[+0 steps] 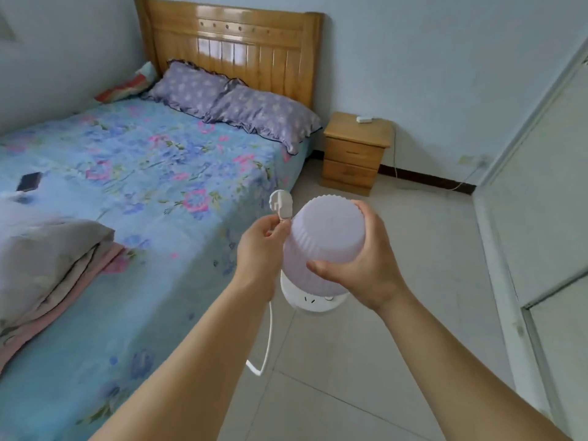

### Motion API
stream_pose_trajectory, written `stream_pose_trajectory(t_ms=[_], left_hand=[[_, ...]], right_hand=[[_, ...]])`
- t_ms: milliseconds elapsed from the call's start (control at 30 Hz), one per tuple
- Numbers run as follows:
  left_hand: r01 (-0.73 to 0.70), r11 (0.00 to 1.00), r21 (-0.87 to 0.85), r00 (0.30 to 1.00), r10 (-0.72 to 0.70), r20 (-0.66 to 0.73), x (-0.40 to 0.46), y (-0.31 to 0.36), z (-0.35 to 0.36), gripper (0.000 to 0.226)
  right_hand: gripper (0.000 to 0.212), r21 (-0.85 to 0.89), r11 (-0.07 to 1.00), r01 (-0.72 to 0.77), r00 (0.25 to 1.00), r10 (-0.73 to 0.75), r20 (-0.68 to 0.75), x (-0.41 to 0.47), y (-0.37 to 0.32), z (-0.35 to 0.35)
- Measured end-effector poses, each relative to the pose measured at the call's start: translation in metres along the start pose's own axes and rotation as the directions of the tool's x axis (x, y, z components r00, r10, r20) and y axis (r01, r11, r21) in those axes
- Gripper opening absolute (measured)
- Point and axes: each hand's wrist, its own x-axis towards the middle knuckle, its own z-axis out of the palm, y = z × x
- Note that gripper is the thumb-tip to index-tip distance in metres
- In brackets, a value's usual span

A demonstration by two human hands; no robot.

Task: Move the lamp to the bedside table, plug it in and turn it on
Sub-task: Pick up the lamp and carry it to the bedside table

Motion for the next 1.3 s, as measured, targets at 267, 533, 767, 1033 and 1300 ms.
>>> stream_pose_trajectory(t_ms=[267, 533, 767, 1033, 1300], left_hand=[[-0.052, 0.993, 0.103, 0.994, 0.042, 0.1, 0.129, 0.036, 0.081, 0.018], [-0.046, 0.992, 0.12, 0.995, 0.034, 0.096, 0.275, 0.057, 0.198, 0.018], [-0.019, 0.99, 0.137, 0.997, 0.008, 0.081, 0.391, 0.085, 0.305, 0.019], [0.002, 0.987, 0.163, 0.992, -0.023, 0.125, 0.531, 0.107, 0.404, 0.021], [-0.045, 0.977, 0.209, 0.97, -0.008, 0.244, 0.706, 0.144, 0.507, 0.019]], right_hand=[[0.099, -0.052, 0.994, -0.101, 0.987, 0.093, -0.13, 0.125, 0.052, -0.015], [0.097, -0.041, 0.993, -0.107, 0.987, 0.101, -0.125, 0.285, 0.136, -0.055], [0.1, -0.059, 0.992, -0.116, 0.991, 0.112, -0.07, 0.428, 0.2, -0.107], [0.101, -0.03, 0.986, -0.165, 0.982, 0.161, -0.101, 0.574, 0.279, -0.135], [0.101, 0.032, 0.966, -0.255, 0.945, 0.256, -0.203, 0.748, 0.353, -0.152]])
